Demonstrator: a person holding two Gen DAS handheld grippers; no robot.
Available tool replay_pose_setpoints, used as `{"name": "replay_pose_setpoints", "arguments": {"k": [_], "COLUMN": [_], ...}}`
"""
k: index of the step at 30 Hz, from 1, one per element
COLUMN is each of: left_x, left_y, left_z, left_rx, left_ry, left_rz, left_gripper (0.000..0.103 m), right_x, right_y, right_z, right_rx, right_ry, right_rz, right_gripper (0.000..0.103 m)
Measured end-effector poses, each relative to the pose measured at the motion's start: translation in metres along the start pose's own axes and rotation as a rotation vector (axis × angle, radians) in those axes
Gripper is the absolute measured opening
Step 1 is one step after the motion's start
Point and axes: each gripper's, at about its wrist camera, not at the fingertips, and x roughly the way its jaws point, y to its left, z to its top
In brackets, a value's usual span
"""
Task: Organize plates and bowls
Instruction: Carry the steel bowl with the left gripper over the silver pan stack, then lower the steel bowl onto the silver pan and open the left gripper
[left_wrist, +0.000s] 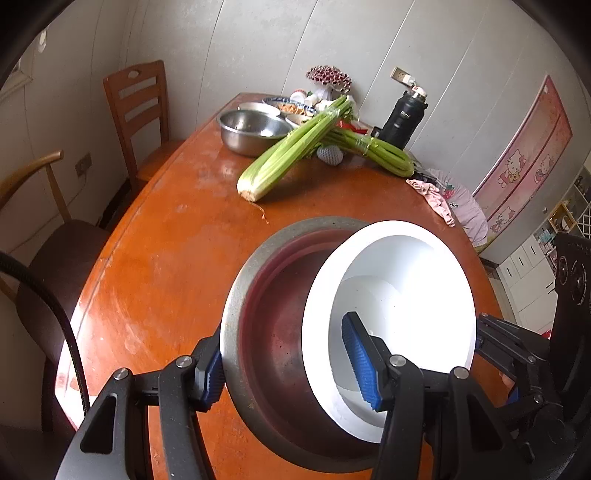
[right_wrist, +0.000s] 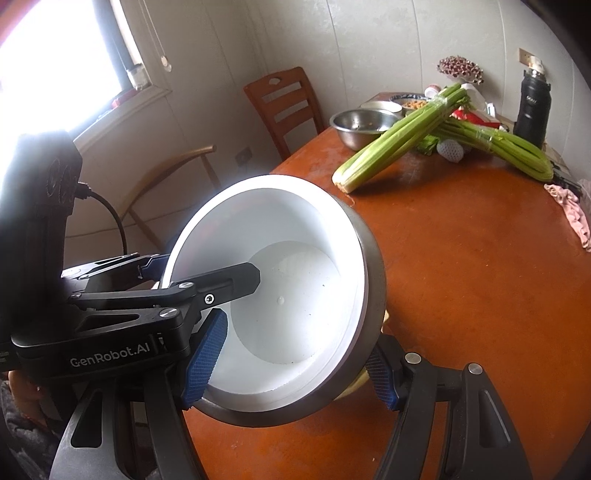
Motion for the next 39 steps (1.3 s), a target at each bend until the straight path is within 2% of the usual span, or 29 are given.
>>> {"name": "replay_pose_setpoints", "arguments": {"k": [7, 14, 28, 39], "left_x": [0.017, 0.022, 0.032, 0.035], "left_y": [0.0, -0.001, 0.003, 0.008], "left_z": [-0.004, -0.005, -0.006, -0.008], "left_rx": [-0.001, -0.005, -0.016, -0.032], "left_ry": [0.033, 0.044, 0.048, 0.051], "left_rz": [0.02, 0.025, 0.053, 0.061], "left_gripper": [0.057, 0.057, 0.057, 0.057], "right_x": [0.014, 0.019, 0.028, 0.027], "right_y": [-0.01, -0.015, -0.018, -0.019], "right_z": [-0.004, -0.008, -0.009, -0.01], "right_rx": [0.026, 0.035, 0.044, 0.034], "right_ry": [0.054, 0.07, 0.086, 0.071], "right_rz": [0.012, 0.015, 0.013, -0.036], "right_gripper": [0.073, 0.073, 0.073, 0.073]}}
